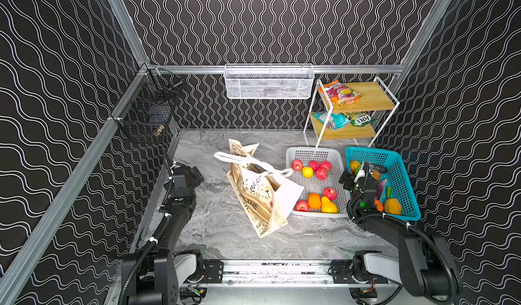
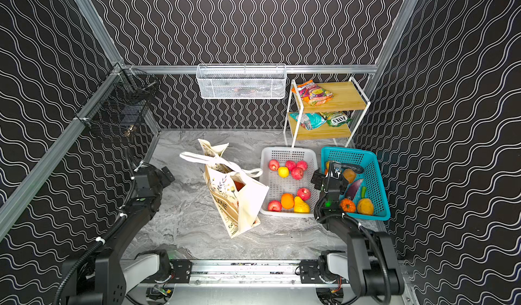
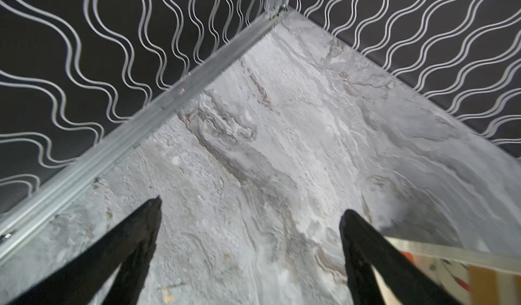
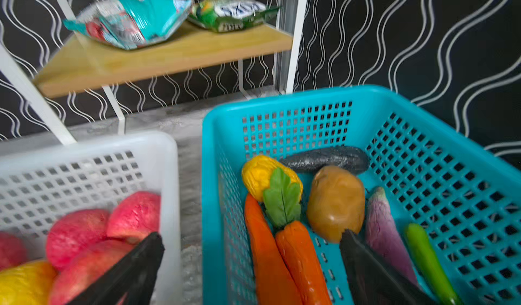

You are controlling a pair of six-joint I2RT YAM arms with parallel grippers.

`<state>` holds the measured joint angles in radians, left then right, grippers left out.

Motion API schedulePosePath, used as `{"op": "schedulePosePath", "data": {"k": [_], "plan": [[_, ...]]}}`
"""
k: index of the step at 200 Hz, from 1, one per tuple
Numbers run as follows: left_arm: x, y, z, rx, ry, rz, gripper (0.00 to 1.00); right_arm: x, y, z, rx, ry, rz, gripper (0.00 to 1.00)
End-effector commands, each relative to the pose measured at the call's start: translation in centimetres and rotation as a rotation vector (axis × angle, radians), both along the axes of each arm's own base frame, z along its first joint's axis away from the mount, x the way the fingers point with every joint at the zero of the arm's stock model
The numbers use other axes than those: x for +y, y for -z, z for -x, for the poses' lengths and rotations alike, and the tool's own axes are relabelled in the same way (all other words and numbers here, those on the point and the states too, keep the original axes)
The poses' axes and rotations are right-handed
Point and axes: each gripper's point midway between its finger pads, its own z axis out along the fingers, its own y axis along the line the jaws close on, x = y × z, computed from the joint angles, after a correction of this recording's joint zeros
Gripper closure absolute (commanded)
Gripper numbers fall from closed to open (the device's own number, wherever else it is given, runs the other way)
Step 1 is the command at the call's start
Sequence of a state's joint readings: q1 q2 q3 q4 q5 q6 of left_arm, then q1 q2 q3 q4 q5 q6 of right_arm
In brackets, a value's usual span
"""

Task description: Place the food into the grocery bag and tie it

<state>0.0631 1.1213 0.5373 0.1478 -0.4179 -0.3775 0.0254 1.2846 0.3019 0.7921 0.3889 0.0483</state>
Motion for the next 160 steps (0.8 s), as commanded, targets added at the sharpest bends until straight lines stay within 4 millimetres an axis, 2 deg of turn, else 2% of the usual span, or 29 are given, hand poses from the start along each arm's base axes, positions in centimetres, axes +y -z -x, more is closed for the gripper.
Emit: {"op": "schedulePosePath", "data": {"k": [1, 26, 41, 57, 70, 88, 93, 97, 110, 142, 160], "plan": [[1.3, -1.4, -0.1, -0.049, -0.064, -0.114, 0.02, 0.2, -1.9, -0.6, -0.138, -0.026, -0.018, 0.01], [0.5, -0.3, -0.7, -0.078, -0.004, -0.132, 0.02, 0.2, -0.3, -0.2, -0.148, -0.041, -0.023, 0.01], [-0.2, 0.8, -1.1, -0.066, 0.039, -0.144, 0.03, 0.7, -0.4, 0.0, -0.192, -0.081, -0.009, 0.01], [-0.7, 2.1, -1.7, -0.059, 0.074, -0.148, 0.03, 1.1, 0.9, -0.2, -0.149, -0.103, -0.028, 0.01], [-1.5, 3.0, -2.3, -0.073, 0.118, -0.156, 0.03, 1.4, 0.4, -0.6, -0.181, -0.13, 0.0, 0.01], [-1.5, 4.6, -2.3, -0.053, 0.136, -0.198, 0.03, 2.0, 1.3, -1.2, -0.111, -0.167, -0.021, 0.01], [-1.4, 4.5, -2.4, -0.076, 0.132, -0.211, 0.03, 2.1, 1.4, -1.4, -0.103, -0.176, -0.018, 0.01], [-2.6, 4.6, -2.6, -0.088, 0.179, -0.214, 0.03, 2.3, 1.4, -1.6, -0.104, -0.185, -0.014, 0.01], [-3.1, 4.9, -3.1, -0.124, 0.202, -0.218, 0.03, 2.4, 1.2, -1.7, -0.119, -0.197, -0.002, 0.01], [-7.0, 5.8, -5.3, -0.075, 0.383, -0.287, 0.03, 1.9, 1.4, -1.9, -0.101, -0.168, -0.008, 0.01], [-7.5, 7.0, -5.7, -0.046, 0.418, -0.283, 0.04, 1.8, 1.4, -1.9, -0.099, -0.164, -0.005, 0.01]]}}
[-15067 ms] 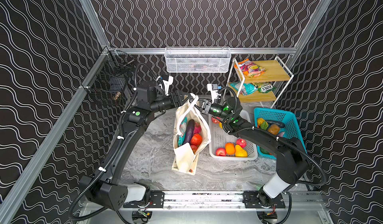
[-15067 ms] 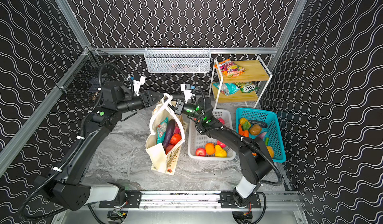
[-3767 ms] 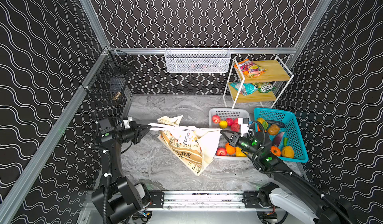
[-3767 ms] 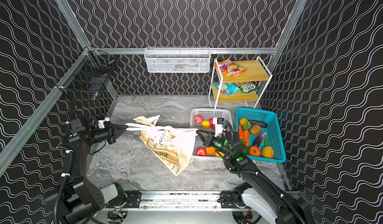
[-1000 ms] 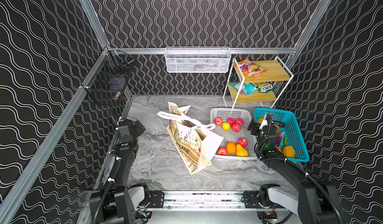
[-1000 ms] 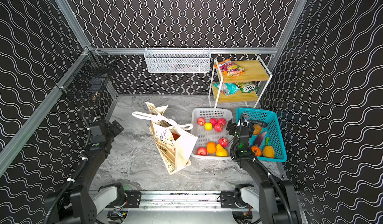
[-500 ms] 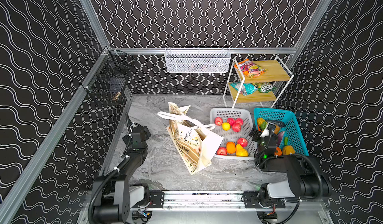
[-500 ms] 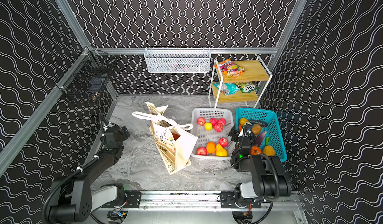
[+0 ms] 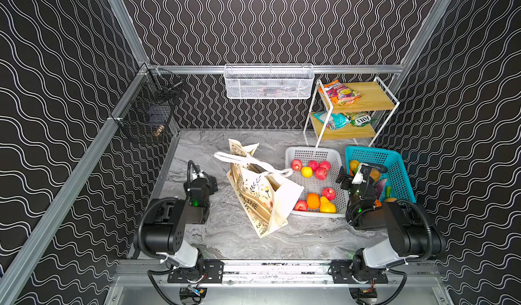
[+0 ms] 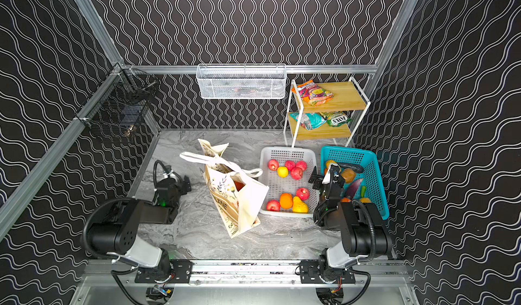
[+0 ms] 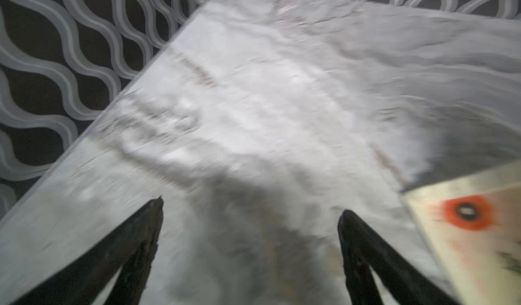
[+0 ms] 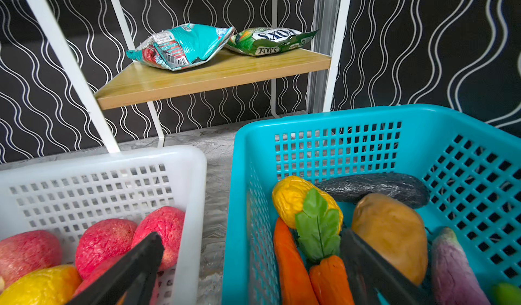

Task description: Place the food into the grocery bag and tie it

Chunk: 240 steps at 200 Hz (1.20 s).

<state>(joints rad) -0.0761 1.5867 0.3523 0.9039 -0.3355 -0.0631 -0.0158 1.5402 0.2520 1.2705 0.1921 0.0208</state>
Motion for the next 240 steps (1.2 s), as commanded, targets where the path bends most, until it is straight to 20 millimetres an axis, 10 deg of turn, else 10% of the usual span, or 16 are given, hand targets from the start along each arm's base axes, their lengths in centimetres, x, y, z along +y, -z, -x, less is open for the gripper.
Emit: {"op": "schedulePosePath", "data": {"k": [1, 240], "plan": [[-1.16, -1.04, -1.41, -0.059, 0.081, -0.051, 0.04, 0.08, 1.55, 0.18, 0.064, -0.006, 0.011, 0.01], [-1.76, -0.89, -1.22, -0.068, 0.092, -0.075, 0.02, 0.25, 1.78, 0.0, 0.074, -0.018, 0.001, 0.01]]}}
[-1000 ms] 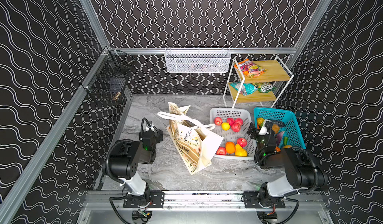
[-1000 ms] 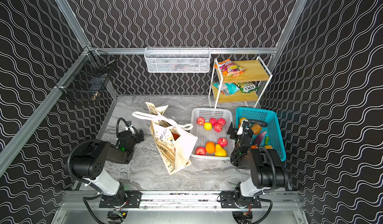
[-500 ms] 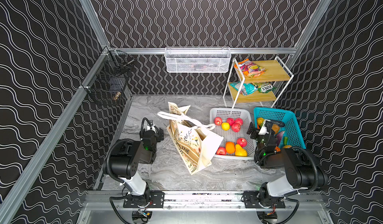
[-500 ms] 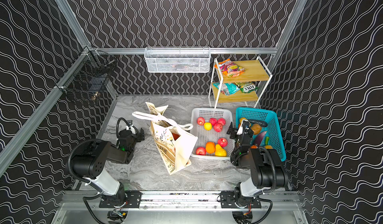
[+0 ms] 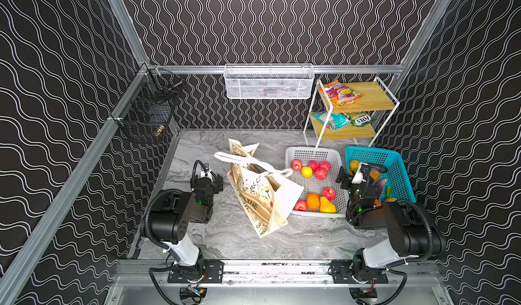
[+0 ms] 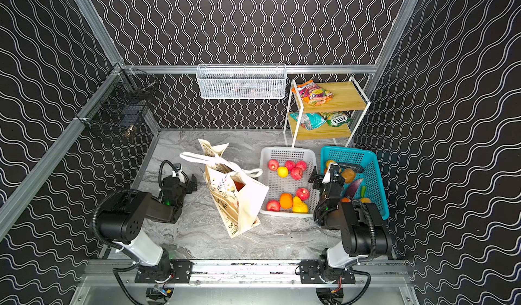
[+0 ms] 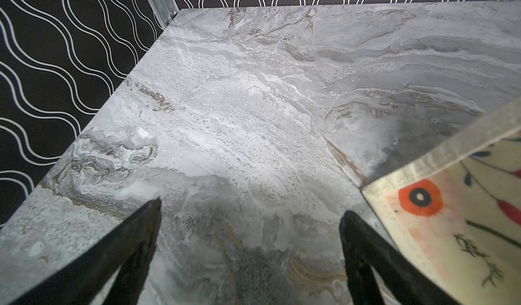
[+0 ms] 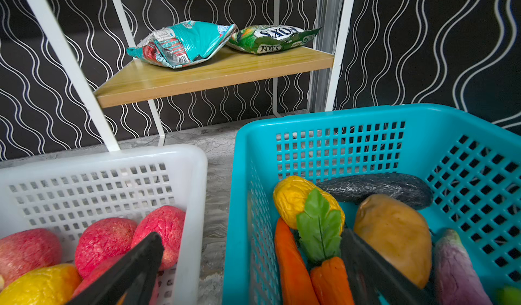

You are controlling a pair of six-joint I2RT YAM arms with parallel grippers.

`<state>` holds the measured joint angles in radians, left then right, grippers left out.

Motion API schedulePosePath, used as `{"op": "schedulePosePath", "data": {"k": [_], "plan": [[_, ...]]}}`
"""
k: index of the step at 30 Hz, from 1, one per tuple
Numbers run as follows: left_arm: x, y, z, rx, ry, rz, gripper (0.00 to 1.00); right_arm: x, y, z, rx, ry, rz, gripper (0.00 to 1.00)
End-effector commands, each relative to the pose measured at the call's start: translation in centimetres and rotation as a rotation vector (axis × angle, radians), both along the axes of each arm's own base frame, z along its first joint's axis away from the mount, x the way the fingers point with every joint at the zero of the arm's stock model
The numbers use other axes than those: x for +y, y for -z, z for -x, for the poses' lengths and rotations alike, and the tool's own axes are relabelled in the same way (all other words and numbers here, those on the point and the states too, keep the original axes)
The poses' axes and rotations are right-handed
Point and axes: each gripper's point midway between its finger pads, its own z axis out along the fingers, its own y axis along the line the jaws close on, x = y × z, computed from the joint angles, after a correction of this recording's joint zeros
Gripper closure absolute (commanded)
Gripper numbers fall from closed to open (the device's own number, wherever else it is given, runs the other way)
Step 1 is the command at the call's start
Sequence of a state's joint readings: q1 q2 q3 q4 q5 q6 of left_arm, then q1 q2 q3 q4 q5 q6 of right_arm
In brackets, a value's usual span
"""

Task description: Place the food into the grocery bag and tie it

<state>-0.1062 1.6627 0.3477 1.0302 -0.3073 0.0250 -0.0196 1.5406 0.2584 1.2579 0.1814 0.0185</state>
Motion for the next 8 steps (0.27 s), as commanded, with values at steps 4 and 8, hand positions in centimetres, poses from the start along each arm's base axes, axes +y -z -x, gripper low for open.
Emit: {"op": "schedulePosePath", "data": {"k": [4, 8], "plan": [[-0.06, -1.09, -0.4, -0.045, 0.005, -0.008, 0.02, 0.21, 1.63, 0.11, 0.066, -0.011, 0.001, 0.01], [-0.05, -1.11, -0.4, -0.046, 0.005, -0.009, 0.02, 0.22, 1.66, 0.12, 0.067, -0.013, -0.002, 0.01]]}}
